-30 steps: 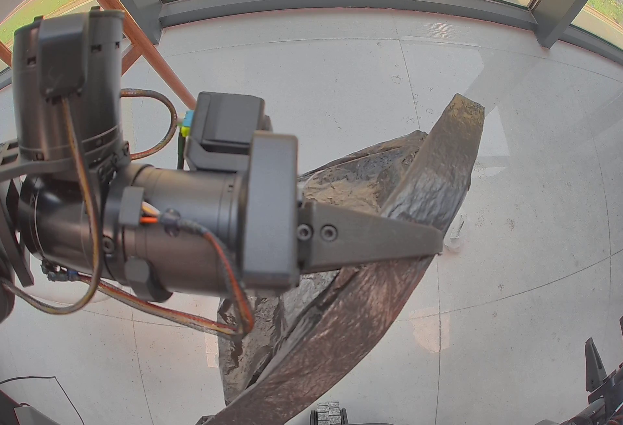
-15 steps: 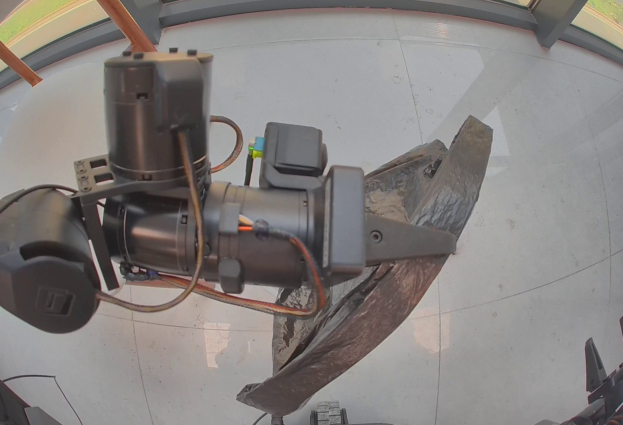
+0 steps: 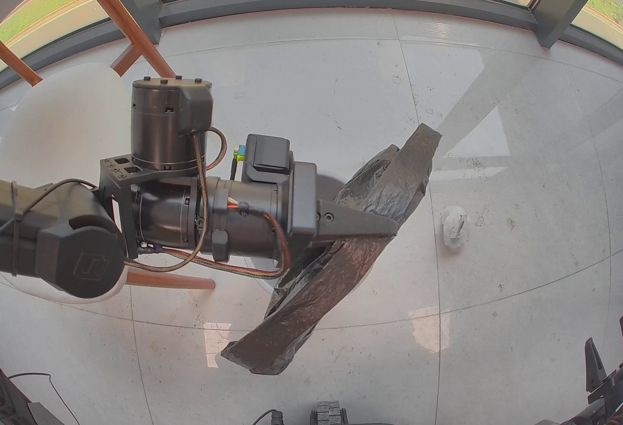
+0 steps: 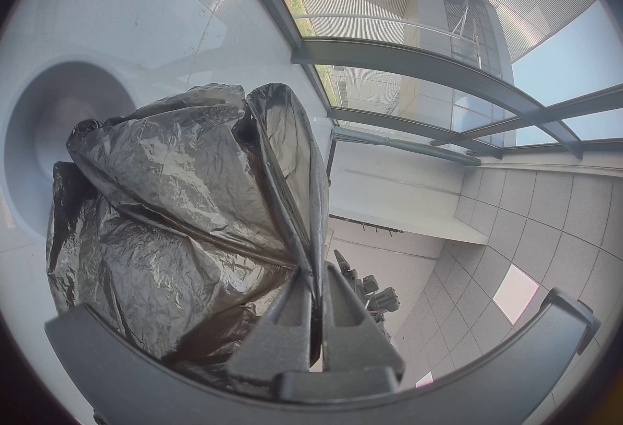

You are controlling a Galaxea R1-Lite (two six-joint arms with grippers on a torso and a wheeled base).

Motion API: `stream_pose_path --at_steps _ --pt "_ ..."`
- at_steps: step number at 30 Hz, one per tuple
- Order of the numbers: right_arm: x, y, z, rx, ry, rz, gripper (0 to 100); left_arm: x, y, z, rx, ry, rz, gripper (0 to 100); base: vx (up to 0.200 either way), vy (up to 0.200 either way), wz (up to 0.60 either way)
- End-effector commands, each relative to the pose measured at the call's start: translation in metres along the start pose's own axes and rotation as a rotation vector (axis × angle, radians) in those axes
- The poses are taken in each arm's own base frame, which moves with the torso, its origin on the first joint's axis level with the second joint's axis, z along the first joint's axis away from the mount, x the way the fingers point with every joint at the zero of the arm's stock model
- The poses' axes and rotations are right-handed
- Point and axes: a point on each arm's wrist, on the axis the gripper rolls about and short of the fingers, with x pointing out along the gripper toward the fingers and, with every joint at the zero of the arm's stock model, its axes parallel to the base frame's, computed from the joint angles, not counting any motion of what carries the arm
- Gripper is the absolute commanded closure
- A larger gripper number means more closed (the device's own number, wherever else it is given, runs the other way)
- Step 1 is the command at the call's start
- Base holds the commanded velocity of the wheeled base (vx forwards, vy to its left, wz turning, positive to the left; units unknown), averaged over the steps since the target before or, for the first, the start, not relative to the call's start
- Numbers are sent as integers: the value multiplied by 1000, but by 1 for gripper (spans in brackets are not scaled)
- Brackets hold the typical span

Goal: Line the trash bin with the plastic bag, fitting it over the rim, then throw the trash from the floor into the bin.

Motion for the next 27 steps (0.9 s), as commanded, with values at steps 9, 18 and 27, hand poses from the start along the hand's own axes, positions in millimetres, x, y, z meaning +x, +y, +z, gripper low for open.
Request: stream_pose_path --at_steps 9,18,27 --pt "0 0 -5 -1 4 0 0 -12 24 4 11 -28 62 100 0 0 0" --pt "0 0 -5 -3 4 0 0 -7 34 4 20 -14 67 100 0 0 0" --pt "0 0 -5 -6 4 2 0 4 57 3 155 -29 80 100 0 0 0"
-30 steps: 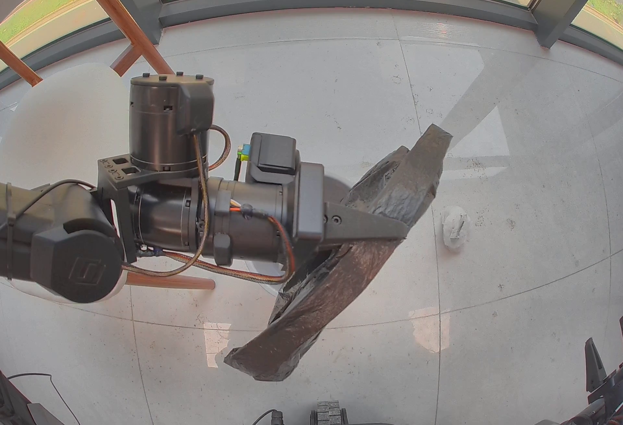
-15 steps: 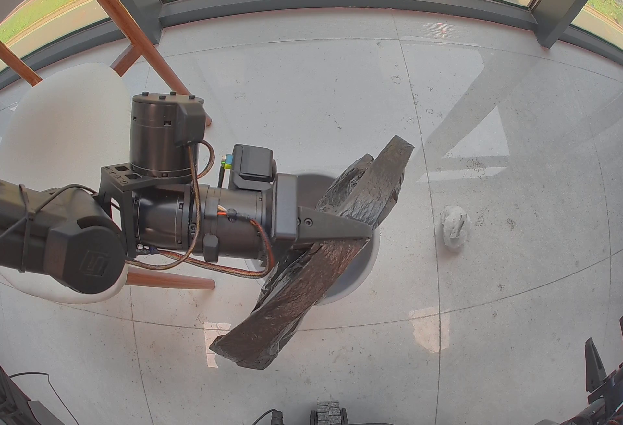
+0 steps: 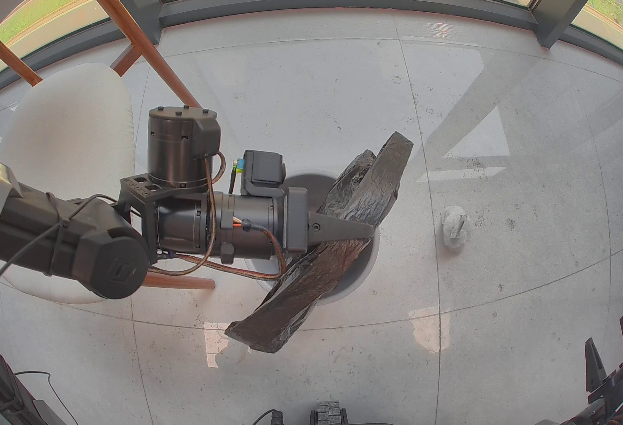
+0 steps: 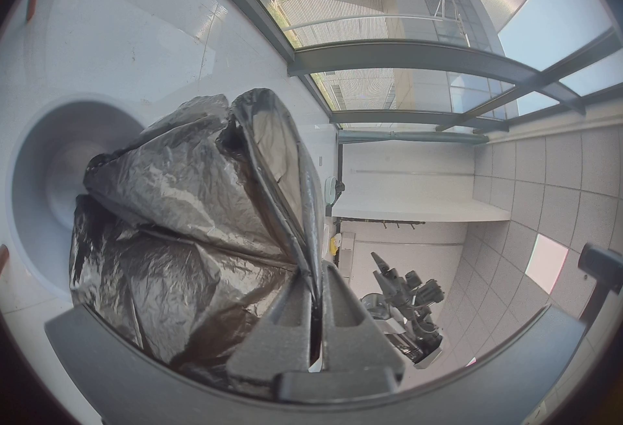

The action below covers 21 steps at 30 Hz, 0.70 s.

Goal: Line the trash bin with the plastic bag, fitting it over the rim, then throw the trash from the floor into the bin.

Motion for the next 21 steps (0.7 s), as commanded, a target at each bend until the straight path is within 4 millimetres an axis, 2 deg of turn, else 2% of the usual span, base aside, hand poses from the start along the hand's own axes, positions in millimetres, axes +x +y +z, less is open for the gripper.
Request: stream_pose_path --at_steps 1,6,8,12,14,16,21 --pt "0 0 -5 -2 5 0 0 5 12 -7 -7 19 20 100 0 0 0" --pt "0 0 -6 -3 11 3 0 3 13 -15 16 19 48 100 0 0 0" --pt "0 0 -6 -10 14 6 0 5 12 -16 25 -37 142 100 0 0 0" --pt "0 0 -4 -8 -1 9 0 12 8 -21 27 -64 202 100 0 0 0" --pt "-4 1 17 21 -67 50 0 11 8 -23 26 -65 212 100 0 0 0" --pt "3 1 57 75 -72 132 0 11 8 -24 22 -65 223 100 0 0 0" --pt "30 6 98 183 44 337 0 12 12 -24 21 -100 298 100 0 0 0"
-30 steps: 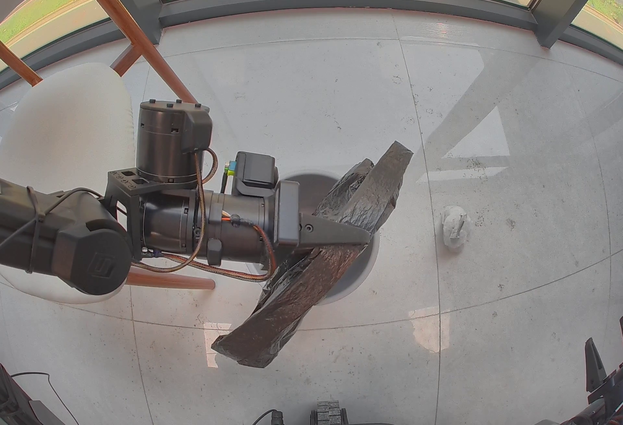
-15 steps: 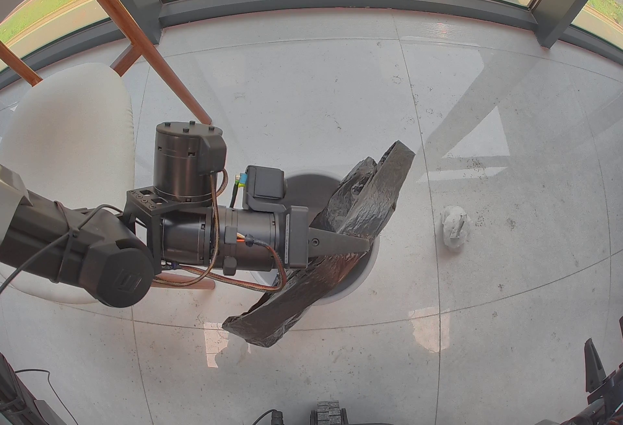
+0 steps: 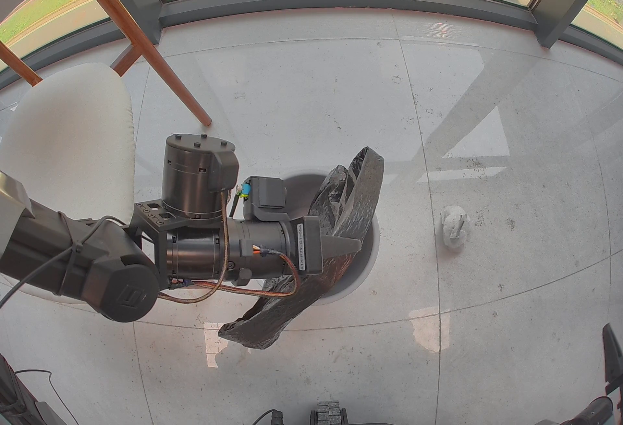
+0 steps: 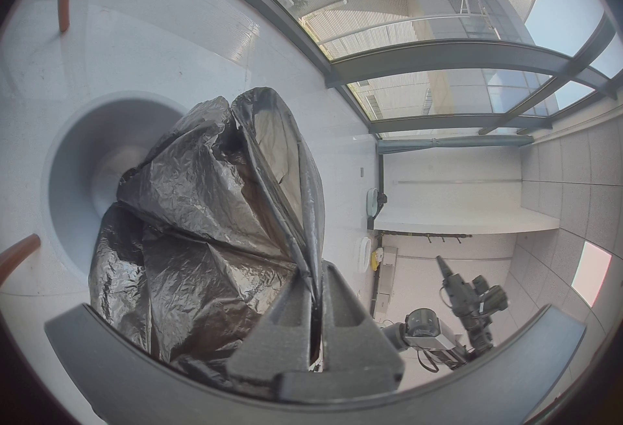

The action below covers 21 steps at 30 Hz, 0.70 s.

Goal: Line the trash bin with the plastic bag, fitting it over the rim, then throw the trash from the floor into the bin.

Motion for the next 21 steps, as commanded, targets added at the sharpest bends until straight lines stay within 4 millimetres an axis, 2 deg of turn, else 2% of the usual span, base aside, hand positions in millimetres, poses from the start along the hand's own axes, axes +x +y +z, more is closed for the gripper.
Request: stream_pose_path --at_steps 1,6,12,16,17,18,19,21 --pt "45 11 73 164 142 284 0 2 1 -3 -4 -28 85 100 0 0 0" --pt "79 33 100 297 292 485 0 5 -2 -12 44 -7 205 100 0 0 0" --pt "127 64 121 377 432 557 0 3 -6 -23 307 55 396 100 0 0 0" --pt "147 79 120 369 516 593 0 2 -9 -24 415 60 443 100 0 0 0" --pt "158 87 113 361 563 589 0 6 -11 -27 477 70 468 100 0 0 0" --pt "158 87 113 361 563 589 0 6 -11 -27 477 70 468 100 0 0 0" --pt "174 96 103 348 617 568 0 6 -11 -27 561 76 521 100 0 0 0" --pt "192 106 98 341 659 549 0 6 -12 -27 626 83 547 100 0 0 0"
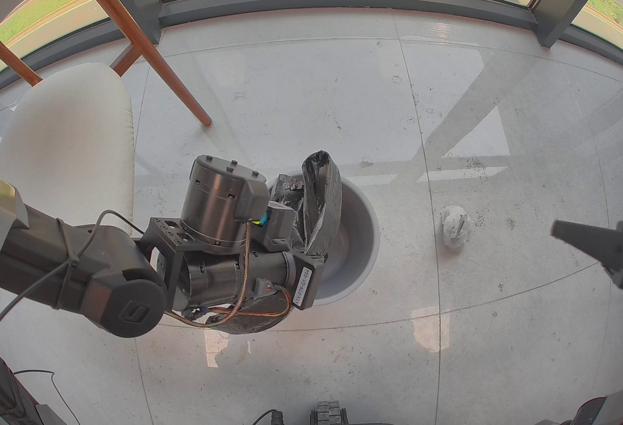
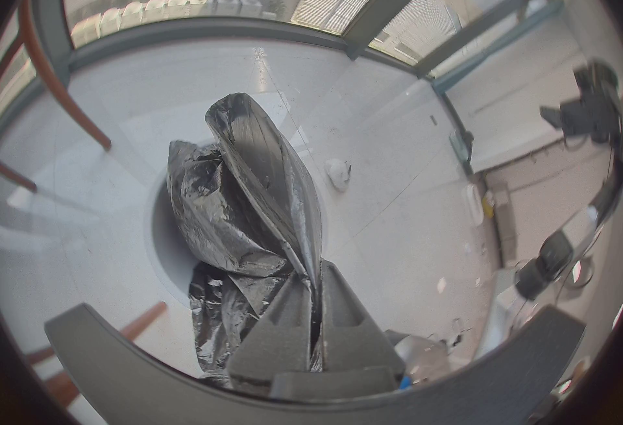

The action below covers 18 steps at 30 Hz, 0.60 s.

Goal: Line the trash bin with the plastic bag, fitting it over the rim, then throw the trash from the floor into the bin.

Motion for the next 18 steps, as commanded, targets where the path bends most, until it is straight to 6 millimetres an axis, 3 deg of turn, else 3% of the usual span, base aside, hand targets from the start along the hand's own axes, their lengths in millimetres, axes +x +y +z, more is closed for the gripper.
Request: stream_pose_path --at_steps 1,9,15,18 --pt "83 -2 5 49 209 -38 0 -2 -11 -1 191 10 81 100 0 0 0" --pt "136 -7 9 82 264 -100 0 -4 -13 -6 389 34 91 100 0 0 0" --pt "164 -10 -9 69 328 -153 0 -4 -13 -7 476 40 92 100 0 0 0" --pt "179 -10 -6 63 324 -171 0 -4 -17 -9 509 45 77 100 0 0 0"
